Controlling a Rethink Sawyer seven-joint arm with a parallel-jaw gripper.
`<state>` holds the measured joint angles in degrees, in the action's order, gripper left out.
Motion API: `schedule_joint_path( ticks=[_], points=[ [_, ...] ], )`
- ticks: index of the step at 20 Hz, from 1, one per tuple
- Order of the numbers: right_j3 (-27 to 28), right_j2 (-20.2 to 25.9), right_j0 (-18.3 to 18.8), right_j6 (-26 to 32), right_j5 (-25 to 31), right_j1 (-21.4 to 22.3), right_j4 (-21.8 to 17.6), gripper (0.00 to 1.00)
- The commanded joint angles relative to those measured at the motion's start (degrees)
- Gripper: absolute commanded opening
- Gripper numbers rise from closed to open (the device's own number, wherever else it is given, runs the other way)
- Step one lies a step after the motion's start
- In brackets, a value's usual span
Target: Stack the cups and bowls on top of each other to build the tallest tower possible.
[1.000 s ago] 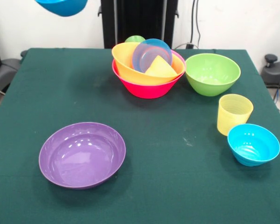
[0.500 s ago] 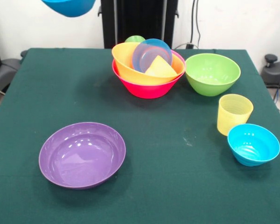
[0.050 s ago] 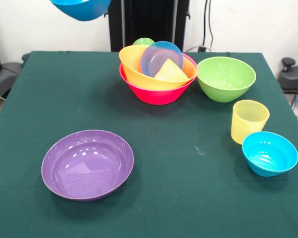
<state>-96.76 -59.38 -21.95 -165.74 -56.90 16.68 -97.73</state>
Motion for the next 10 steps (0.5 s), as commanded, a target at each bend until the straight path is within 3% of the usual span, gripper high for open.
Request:
schedule_joint_path(
  ticks=[1,10],
  points=[
    [-0.26,6.63,-1.83,-15.09,3.4,-1.16,3.99,0.0],
    [-2.16,7.71,-3.6,-15.97,2.9,-1.5,6.48,0.0]
  ],
)
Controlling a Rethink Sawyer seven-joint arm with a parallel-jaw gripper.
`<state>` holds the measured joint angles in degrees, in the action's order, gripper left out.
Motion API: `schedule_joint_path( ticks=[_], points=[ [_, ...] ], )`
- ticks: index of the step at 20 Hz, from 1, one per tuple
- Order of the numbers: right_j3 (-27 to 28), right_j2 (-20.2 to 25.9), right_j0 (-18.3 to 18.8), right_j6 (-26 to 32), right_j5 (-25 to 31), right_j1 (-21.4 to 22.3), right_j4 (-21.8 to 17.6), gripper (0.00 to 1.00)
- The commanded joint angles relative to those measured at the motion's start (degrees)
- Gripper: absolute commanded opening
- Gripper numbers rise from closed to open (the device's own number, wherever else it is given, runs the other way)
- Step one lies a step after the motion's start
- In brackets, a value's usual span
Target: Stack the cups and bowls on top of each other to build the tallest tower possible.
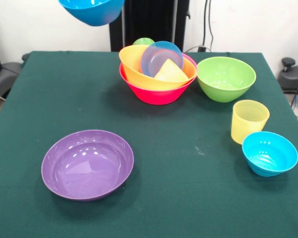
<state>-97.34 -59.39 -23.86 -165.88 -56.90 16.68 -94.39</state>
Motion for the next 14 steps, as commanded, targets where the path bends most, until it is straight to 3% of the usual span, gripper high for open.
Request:
schedule_joint_path(
  ticks=[1,14],
  points=[
    [-1.82,7.71,-2.3,-16.25,3.11,-1.58,3.61,0.0],
    [-6.94,6.45,-9.73,-18.4,4.16,-1.72,5.25,0.0]
  ],
)
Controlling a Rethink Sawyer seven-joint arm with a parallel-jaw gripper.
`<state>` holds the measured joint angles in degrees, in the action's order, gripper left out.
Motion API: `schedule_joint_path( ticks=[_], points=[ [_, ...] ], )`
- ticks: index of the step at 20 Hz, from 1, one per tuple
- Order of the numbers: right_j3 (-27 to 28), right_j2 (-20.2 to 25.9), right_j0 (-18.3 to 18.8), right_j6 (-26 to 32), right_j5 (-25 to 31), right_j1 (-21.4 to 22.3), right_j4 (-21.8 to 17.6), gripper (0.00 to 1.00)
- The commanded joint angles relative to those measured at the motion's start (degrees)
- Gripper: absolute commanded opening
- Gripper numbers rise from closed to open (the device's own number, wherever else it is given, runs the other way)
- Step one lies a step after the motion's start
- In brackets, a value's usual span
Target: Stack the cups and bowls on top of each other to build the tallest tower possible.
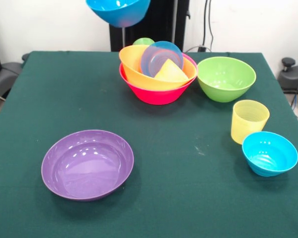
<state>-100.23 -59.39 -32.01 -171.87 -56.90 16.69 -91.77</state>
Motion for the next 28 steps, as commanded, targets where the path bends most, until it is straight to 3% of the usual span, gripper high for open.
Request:
schedule_joint_path(
  ticks=[1,16,28],
  points=[
    [-4.55,6.32,-1.94,-12.17,4.06,-1.54,2.49,0.0],
    [-6.85,7.58,-2.32,-7.93,6.2,-0.43,4.42,0.0],
    [-8.4,10.96,-3.39,-4.16,10.88,-1.01,10.67,0.0]
  ],
)
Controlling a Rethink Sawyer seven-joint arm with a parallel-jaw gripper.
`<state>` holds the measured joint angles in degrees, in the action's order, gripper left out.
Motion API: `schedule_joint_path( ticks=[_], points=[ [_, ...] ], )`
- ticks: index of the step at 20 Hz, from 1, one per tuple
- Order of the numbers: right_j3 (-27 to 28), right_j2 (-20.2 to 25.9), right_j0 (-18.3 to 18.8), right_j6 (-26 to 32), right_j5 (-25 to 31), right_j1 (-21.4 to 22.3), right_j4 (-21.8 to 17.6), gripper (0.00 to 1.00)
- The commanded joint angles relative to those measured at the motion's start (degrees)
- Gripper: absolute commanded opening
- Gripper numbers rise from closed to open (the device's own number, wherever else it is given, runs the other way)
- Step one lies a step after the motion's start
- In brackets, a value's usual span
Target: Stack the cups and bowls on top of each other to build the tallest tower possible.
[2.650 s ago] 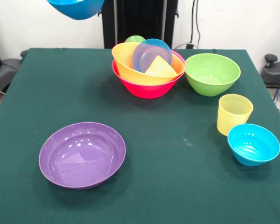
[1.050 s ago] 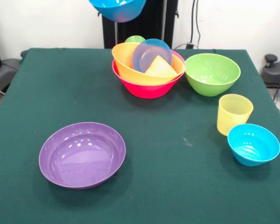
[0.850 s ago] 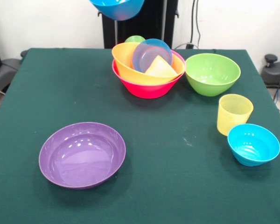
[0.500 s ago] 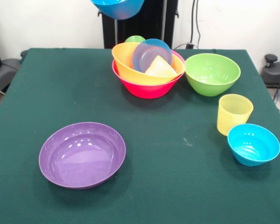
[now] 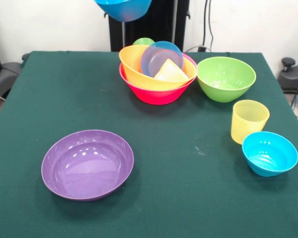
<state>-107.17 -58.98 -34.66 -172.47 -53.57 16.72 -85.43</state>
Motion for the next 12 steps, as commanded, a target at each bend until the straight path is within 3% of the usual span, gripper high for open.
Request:
schedule_joint_path(
  ticks=[1,5,12],
  points=[
    [-1.46,10.87,-0.56,-3.17,7.97,-1.06,4.75,0.0],
    [-1.54,12.03,0.35,-1.16,9.42,-1.08,6.34,0.0],
    [-0.9,13.13,-0.6,-3.59,10.54,-0.86,6.83,0.0]
  ],
)
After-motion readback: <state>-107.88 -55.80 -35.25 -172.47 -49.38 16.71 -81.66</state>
